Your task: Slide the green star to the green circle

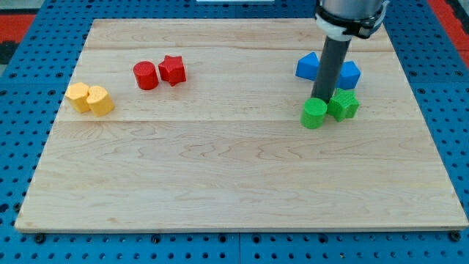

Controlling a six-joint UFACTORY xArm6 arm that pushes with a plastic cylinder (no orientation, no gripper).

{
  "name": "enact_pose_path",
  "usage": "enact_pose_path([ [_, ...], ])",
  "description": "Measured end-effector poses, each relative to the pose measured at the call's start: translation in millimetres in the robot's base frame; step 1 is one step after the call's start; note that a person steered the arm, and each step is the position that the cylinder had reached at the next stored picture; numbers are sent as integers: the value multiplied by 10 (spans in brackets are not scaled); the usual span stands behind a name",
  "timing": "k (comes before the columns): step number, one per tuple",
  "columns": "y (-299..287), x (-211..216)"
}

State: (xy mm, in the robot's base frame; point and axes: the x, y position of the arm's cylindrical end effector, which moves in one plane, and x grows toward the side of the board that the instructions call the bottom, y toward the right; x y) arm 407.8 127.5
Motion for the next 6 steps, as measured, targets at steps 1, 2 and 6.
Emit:
enact_pose_path([
  [1, -135, 70],
  [2, -34, -262],
  [6, -63, 311],
])
